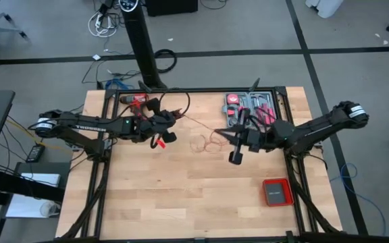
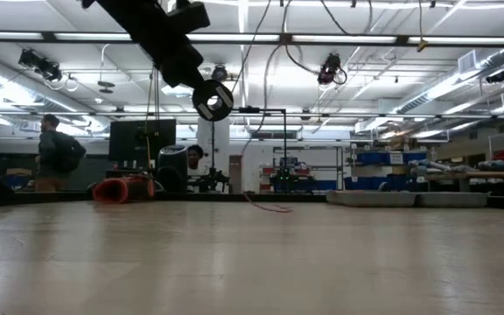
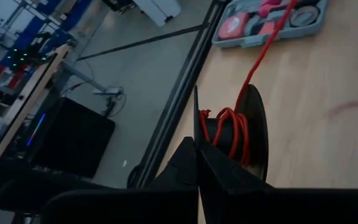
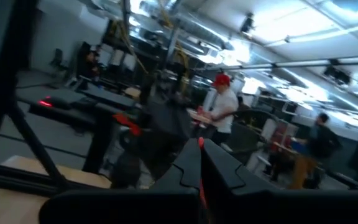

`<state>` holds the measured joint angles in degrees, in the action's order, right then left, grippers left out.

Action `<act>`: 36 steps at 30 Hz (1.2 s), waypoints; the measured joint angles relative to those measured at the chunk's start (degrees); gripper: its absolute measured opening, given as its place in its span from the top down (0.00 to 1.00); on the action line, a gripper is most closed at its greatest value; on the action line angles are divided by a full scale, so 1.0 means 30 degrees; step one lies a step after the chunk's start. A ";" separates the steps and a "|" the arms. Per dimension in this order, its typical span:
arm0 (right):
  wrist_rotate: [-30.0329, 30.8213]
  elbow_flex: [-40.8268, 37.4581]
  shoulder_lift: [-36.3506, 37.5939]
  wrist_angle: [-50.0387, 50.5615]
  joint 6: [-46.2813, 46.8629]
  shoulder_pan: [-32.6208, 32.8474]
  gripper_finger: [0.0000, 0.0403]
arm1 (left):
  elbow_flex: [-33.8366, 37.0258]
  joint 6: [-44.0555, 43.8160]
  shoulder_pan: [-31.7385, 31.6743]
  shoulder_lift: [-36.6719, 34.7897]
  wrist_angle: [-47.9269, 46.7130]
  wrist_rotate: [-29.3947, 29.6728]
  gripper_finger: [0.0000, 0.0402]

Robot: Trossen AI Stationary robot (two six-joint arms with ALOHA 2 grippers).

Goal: Coil cords
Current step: Coil the red wire on the black spool

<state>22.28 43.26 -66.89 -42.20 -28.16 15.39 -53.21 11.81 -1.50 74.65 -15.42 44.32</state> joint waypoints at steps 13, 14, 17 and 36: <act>-0.1835 0.3433 -0.4749 -0.0676 -0.0934 0.0460 1.00 | 0.0001 0.0516 -0.0015 0.0066 0.3620 0.0967 1.00; -0.1969 0.3620 -0.5013 -0.0683 -0.0941 0.0460 1.00 | 0.0007 0.0510 -0.0015 0.0066 0.4139 0.0914 1.00; -0.2100 0.4097 -0.5723 -0.0639 -0.0983 0.0460 1.00 | 0.0007 0.0499 -0.0015 0.0066 0.5710 0.0357 1.00; -0.2010 0.4059 -0.6093 0.4890 -0.0135 0.0788 1.00 | 0.0007 0.0400 -0.0007 0.0066 1.3001 -0.5139 1.00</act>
<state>16.25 55.44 -85.17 -27.53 -28.56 17.76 -53.19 13.01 -1.52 74.85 23.58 28.90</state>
